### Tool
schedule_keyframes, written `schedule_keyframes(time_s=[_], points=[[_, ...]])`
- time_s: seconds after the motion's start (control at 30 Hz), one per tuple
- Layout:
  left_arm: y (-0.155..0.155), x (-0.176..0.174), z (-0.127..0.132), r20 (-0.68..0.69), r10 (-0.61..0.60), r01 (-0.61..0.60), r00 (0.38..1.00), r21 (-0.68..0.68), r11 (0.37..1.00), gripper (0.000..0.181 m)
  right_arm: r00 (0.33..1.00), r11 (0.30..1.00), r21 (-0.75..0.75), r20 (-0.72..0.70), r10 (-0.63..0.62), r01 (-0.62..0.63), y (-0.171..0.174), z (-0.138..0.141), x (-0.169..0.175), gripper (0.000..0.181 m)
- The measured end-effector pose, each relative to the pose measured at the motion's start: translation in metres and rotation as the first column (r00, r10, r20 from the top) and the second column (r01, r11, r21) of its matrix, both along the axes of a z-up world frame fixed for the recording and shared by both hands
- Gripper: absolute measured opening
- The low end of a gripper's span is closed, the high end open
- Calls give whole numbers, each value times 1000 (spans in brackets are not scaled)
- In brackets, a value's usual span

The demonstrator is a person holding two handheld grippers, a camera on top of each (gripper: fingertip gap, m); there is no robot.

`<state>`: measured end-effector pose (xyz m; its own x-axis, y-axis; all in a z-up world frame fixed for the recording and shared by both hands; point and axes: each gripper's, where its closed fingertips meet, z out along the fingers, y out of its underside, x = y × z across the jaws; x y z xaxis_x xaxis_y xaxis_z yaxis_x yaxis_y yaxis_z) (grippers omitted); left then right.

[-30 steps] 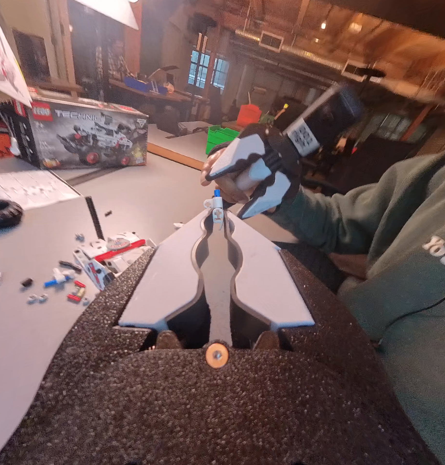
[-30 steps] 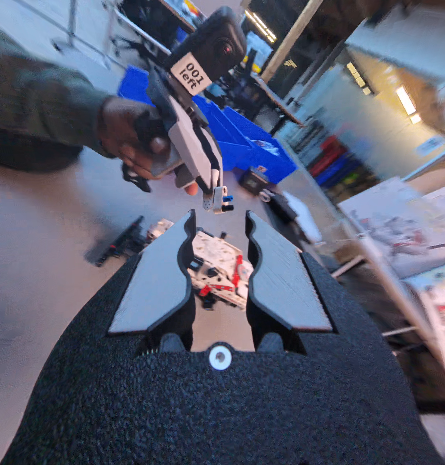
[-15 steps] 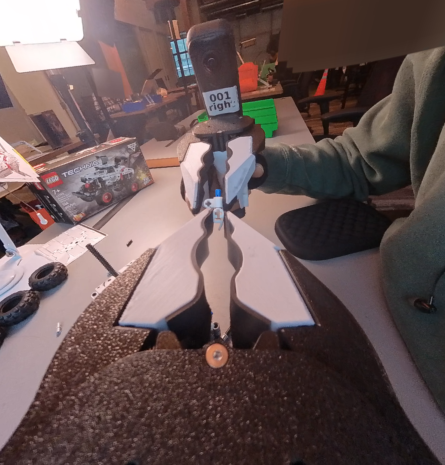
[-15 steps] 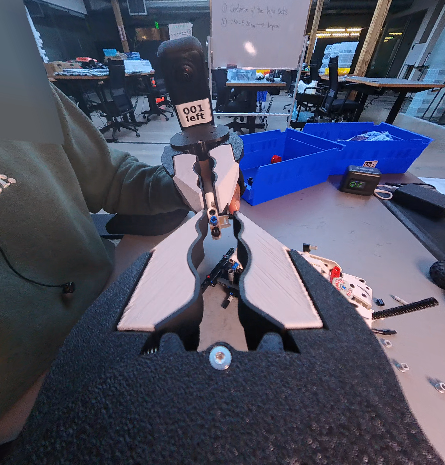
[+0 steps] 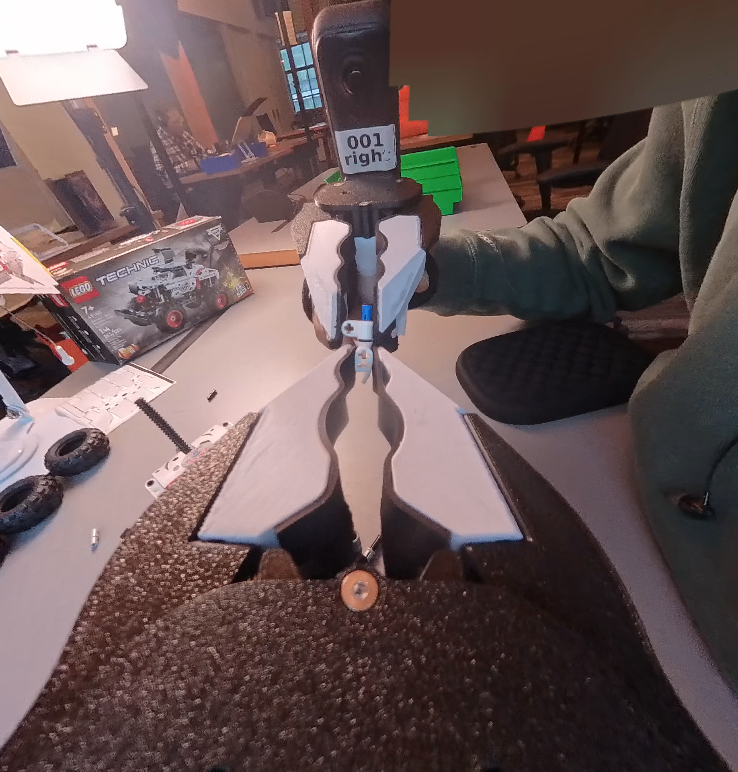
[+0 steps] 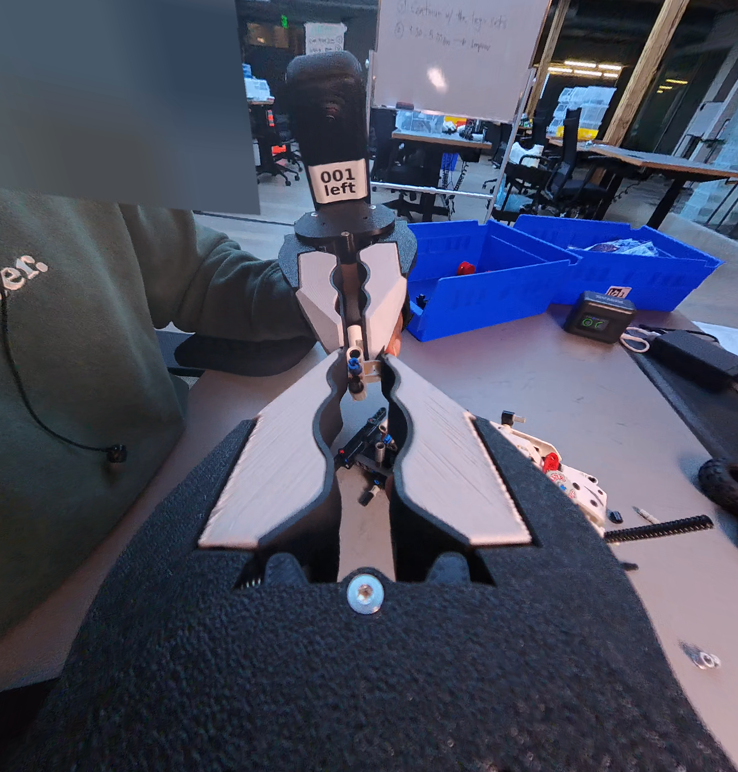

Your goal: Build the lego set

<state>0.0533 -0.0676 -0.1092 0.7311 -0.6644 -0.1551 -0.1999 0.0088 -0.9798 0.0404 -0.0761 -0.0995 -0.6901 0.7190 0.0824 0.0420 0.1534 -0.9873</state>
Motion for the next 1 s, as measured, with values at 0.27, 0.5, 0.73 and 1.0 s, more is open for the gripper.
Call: schedule_keyframes(time_s=[0.27, 0.5, 0.73, 1.0], points=[[7, -5, -19, 3, 7, -7, 1000, -104, 995, 4, 999, 969, -246, -8, 38, -38, 5, 9, -3, 8], [15, -11, -18, -40, 52, -55, 998, -85, 995, 4, 986, 976, -198, -120, -115, 90, 51, 51, 16, 2], [10, -13, -18, -53, 75, -78, 996, -58, 995, 4, 1000, 975, -219, 10, -29, 30, 34, 13, 0, 12], [22, -38, -29, -22, 179, -180, 984, -94, 979, 5, 997, 997, -74, 76, -22, 28, 33, -8, 4, 15]])
